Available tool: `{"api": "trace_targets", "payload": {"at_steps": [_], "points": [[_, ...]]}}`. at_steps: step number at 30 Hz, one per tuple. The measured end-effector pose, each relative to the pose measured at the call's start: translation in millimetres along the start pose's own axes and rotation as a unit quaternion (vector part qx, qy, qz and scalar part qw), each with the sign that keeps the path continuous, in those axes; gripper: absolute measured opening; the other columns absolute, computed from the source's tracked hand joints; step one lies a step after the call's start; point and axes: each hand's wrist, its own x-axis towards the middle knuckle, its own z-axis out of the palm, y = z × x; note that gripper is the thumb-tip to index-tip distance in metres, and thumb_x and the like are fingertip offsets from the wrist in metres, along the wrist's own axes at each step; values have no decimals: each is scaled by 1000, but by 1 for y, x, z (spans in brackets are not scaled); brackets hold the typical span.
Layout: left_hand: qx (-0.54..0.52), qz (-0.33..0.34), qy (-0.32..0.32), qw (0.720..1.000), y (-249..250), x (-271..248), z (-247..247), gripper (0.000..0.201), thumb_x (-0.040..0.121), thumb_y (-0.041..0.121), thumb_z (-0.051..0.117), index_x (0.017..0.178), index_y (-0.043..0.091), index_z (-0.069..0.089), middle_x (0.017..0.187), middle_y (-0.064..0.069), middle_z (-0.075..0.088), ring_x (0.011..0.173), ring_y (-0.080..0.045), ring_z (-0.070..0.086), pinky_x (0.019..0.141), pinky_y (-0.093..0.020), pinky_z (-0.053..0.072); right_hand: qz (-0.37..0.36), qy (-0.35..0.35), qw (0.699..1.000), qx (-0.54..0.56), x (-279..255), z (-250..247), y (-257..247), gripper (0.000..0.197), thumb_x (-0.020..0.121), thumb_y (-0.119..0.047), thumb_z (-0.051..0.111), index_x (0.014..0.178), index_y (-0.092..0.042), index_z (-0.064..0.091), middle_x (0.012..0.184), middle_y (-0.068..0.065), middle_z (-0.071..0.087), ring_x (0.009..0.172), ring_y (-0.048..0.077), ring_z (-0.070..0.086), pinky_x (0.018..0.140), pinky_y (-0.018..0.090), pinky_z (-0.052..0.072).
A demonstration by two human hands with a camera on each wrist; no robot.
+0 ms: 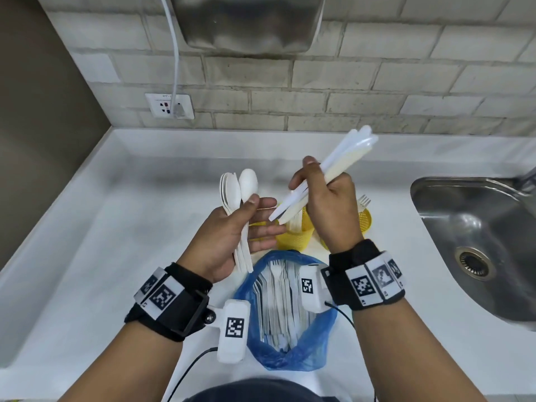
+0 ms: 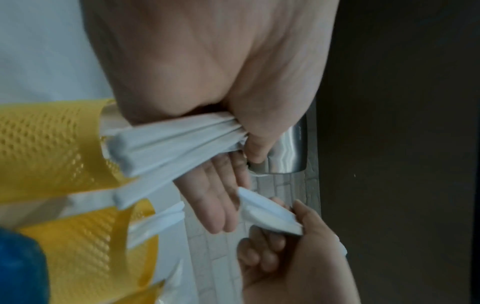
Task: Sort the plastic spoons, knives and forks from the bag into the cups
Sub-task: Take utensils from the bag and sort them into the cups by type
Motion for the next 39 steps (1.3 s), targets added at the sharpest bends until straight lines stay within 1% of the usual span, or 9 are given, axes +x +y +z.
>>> {"api": "trace_targets", "payload": {"at_steps": [3,8,12,15,20,23,26,33,39], "points": [[148,95,9,984,-3,-1,-5,32,106,36,50,112,16,74,81,-4,69,58,-18,57,59,-27,50,30,53,996,58,6,-9,0,52,105,-31,51,57,-17,66,57,2,66,55,16,61,64,31,46],[244,133,-4,961,-7,-3,-8,29,105,40,52,106,24,76,63,0,33,58,-24,29,59,-34,31,46,92,986,134,11,-13,0,52,109,-24,46,60,-10,61,57,2,64,59,21,65,66,32,51],[305,142,2,942,-8,-5,-5,26,103,42,56,105,28,77,58,15,50,55,-9,40,63,-26,38,-23,54,992,112,9,-9,-2,50,113,-25,38,73,-6,61,79,13,74,83,37,73,79,53,59],[319,159,15,934,-9,-5,-5,21,101,39,60,103,25,76,84,8,71,75,-9,63,74,-23,48,-66,31,990,122,9,-6,-4,48,114,-23,35,81,2,60,83,14,70,90,40,74,80,62,58],[331,173,68,925,-14,-3,-10,16,100,36,64,94,25,72,88,-9,69,82,-27,62,70,-20,46,-42,76,990,112,9,-8,2,39,107,-22,44,74,-10,61,81,4,64,85,23,65,85,43,54],[328,174,93,924,-14,-3,-17,19,100,37,62,97,22,74,79,2,67,71,-7,58,66,-11,43,-23,93,994,54,11,-14,9,33,100,-9,45,70,-4,57,71,-7,57,73,5,55,73,15,42],[335,172,105,920,-15,-4,-22,24,101,39,61,100,19,73,73,15,61,64,3,53,62,-7,40,1,62,997,-55,14,-16,26,40,102,-14,47,64,-12,56,59,-13,57,61,-3,55,61,11,38],[338,175,90,921,-16,-7,-20,24,101,39,59,95,18,68,57,21,51,54,2,45,56,-9,37,-22,25,948,-317,28,-5,69,50,102,-46,44,63,-17,58,55,0,59,55,20,58,55,28,36],[323,177,61,928,-15,-10,-11,17,103,35,57,93,24,65,54,22,50,52,3,47,56,-9,37,1,-43,906,-420,27,6,72,56,101,-56,40,78,-11,63,72,11,67,74,38,65,67,38,53]]}}
